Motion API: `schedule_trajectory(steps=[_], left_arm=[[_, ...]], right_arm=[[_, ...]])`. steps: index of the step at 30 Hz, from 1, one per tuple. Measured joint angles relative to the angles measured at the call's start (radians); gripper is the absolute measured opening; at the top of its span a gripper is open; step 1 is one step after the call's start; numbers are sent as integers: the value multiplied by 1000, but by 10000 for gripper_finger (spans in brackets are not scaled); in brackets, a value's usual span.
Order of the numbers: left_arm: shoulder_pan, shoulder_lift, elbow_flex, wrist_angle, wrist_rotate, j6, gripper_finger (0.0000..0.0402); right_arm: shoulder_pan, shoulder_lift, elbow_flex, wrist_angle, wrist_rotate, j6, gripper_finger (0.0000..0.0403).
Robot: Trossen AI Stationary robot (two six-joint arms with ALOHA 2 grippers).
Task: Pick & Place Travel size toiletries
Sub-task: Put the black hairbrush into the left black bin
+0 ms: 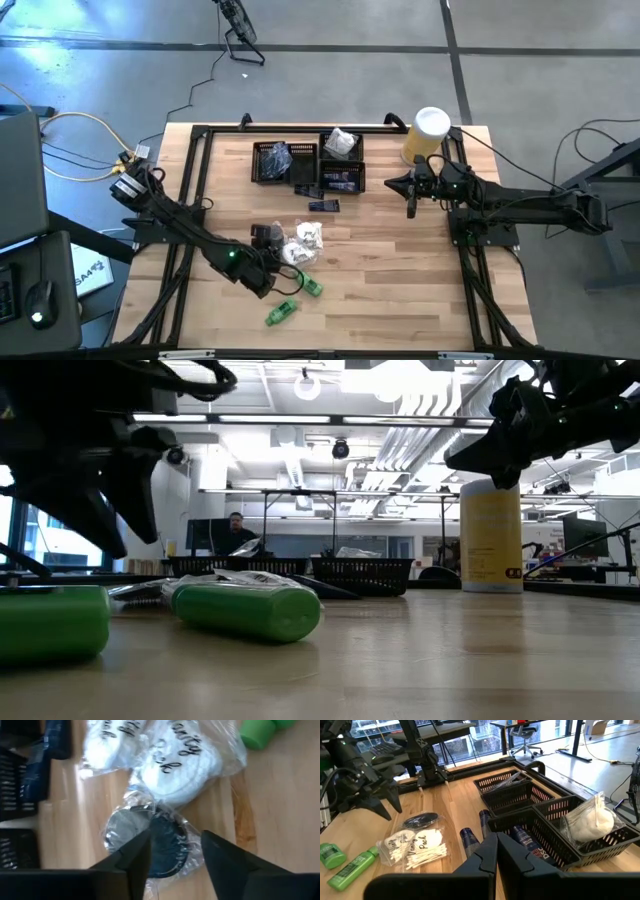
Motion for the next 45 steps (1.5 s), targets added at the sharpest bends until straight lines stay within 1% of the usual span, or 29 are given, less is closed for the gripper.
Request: schedule_trajectory(steps=[3, 6, 11, 18, 32, 34, 37, 40, 43, 45], left_arm=[[11, 31, 1, 29, 16, 11, 200], [27, 69, -1, 50, 15, -31, 212], [45, 122, 0, 73, 40, -109, 214], [43, 152, 2, 81, 34, -216, 214], [43, 151, 2, 66, 31, -230, 214], [43, 151, 2, 63, 17, -230, 214], [43, 154, 15, 17, -26, -227, 214], [44, 154, 54, -55, -72, -230, 214], [43, 154, 75, -137, -71, -230, 214], [43, 154, 76, -137, -63, -230, 214]], right_arm=[[0, 0, 0, -6, 0, 0, 2], [0, 0, 0, -7, 0, 0, 2], [0, 0, 0, -10, 0, -6, 3], [0, 0, 0, -18, 0, -7, 3], [0, 0, 0, -23, 1, -7, 3], [0, 0, 0, -23, 5, -7, 3], [0, 0, 0, -23, 5, -7, 2], [0, 0, 0, -23, 8, -7, 2], [0, 0, 0, -23, 8, -7, 2], [0, 0, 0, -23, 8, -7, 2]])
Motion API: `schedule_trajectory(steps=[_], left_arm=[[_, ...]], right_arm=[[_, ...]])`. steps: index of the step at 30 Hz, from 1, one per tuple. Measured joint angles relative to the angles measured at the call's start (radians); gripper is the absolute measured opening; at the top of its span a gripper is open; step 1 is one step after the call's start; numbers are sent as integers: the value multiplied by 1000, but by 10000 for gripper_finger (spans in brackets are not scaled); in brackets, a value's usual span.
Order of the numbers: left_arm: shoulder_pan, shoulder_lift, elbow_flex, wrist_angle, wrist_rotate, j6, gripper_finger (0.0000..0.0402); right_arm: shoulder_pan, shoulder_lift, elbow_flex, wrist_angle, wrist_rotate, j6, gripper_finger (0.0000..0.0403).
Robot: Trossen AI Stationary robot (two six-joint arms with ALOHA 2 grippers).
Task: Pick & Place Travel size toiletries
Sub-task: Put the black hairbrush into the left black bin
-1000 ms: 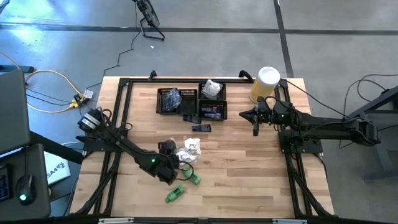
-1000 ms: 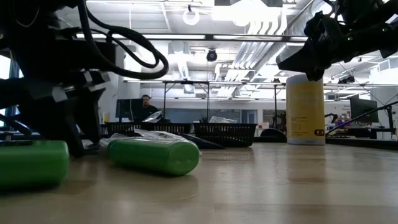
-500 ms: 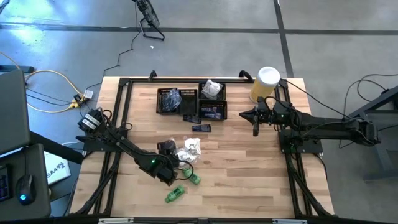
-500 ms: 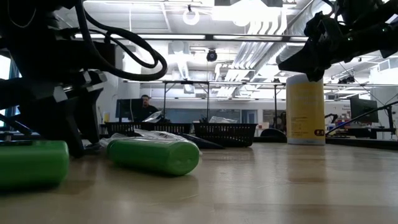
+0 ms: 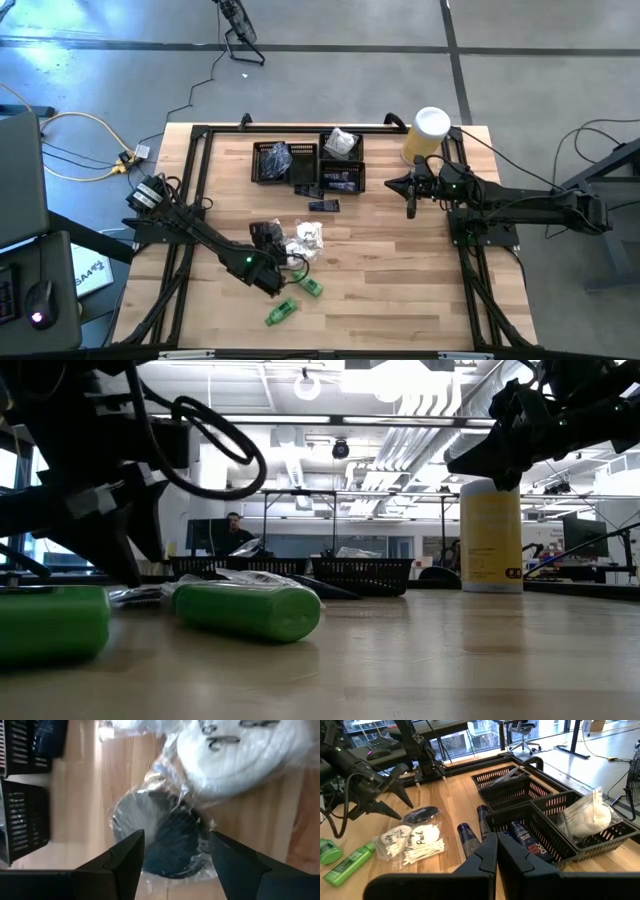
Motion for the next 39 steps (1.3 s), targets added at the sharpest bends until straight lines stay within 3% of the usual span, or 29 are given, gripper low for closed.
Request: schedule_trajectory(steps=[7, 20, 33, 39], left_arm=[[0, 0, 3, 104, -20, -8, 214], [0, -2, -56, 140, 19, -86, 214], [-2, -6, -127, 164, -20, -170, 214], [-1, -4, -129, 161, -32, -167, 170]], right_arm=[[0, 0, 0, 0, 0, -2, 2], [0, 0, 0, -8, 0, -20, 2], [0, 0, 0, -9, 0, -26, 2], [0, 0, 0, -9, 0, -26, 2]])
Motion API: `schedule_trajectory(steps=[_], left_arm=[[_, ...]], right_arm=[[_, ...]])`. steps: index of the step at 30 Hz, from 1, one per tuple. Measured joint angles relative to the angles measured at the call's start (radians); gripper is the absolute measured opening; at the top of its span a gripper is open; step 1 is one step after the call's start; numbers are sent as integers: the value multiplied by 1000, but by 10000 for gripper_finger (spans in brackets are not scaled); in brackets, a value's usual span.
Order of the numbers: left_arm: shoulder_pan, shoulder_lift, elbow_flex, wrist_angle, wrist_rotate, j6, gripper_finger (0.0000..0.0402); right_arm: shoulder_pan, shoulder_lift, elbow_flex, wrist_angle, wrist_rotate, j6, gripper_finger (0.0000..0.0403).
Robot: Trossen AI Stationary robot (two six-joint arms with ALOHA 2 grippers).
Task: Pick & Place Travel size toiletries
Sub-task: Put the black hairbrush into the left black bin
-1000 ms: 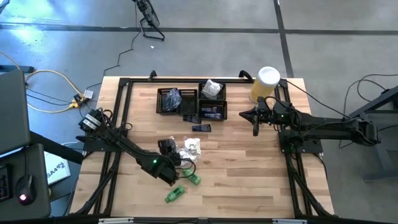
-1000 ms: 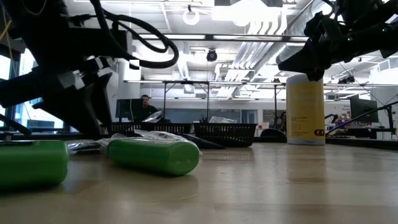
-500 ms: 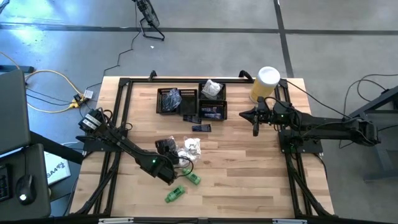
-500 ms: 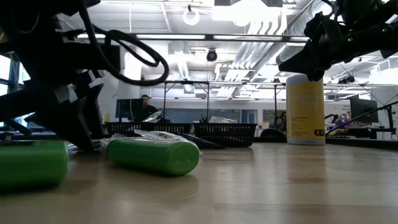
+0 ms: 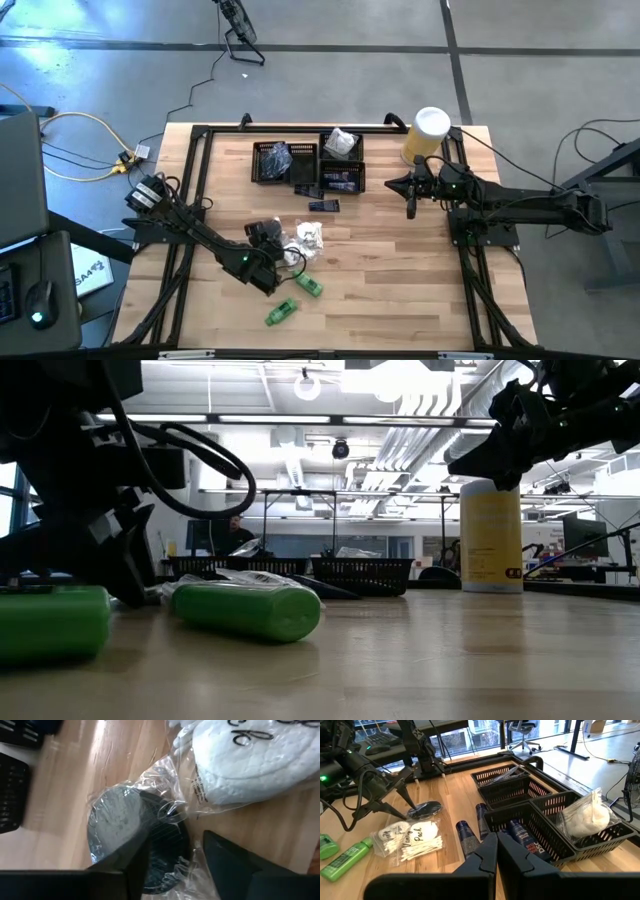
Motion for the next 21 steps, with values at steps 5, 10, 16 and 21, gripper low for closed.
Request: schedule_trajectory(steps=[5, 10, 16, 21], left_arm=[[1, 2, -3, -12, 3, 3, 76], [1, 2, -3, 3, 0, 2, 9], [1, 3, -3, 27, 4, 2, 2], [1, 3, 8, 10, 4, 3, 1]], right_arm=[[0, 0, 0, 0, 0, 0, 2], [0, 0, 0, 0, 0, 0, 2], [0, 0, 0, 0, 0, 0, 2], [0, 0, 0, 0, 0, 0, 2]])
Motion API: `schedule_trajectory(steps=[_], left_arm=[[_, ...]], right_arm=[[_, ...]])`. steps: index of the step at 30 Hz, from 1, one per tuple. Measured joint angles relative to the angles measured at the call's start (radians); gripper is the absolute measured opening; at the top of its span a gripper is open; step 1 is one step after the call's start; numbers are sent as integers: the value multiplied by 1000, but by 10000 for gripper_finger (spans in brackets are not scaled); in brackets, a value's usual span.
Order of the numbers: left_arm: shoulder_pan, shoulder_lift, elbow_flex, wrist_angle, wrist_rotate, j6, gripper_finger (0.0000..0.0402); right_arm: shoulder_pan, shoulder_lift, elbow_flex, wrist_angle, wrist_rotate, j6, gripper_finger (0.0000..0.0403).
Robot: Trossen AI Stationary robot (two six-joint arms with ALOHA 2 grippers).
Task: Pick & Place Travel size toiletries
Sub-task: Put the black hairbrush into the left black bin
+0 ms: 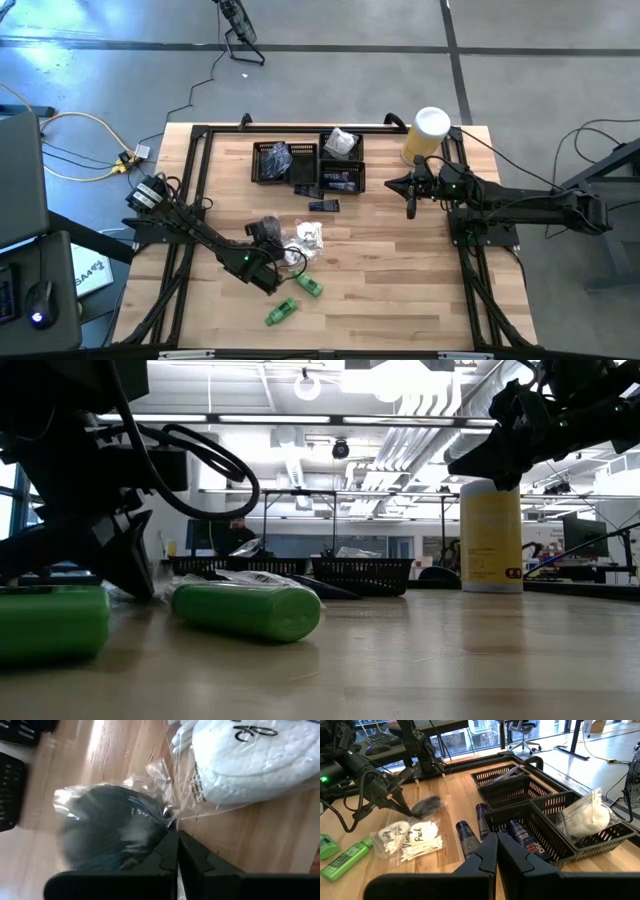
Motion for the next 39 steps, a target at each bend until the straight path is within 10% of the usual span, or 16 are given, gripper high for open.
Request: schedule_trajectory(steps=[39], left_arm=[[75, -26, 387, -729, -294, 21, 0]], right_arm=[[0, 0, 0, -6, -8, 0, 2]])
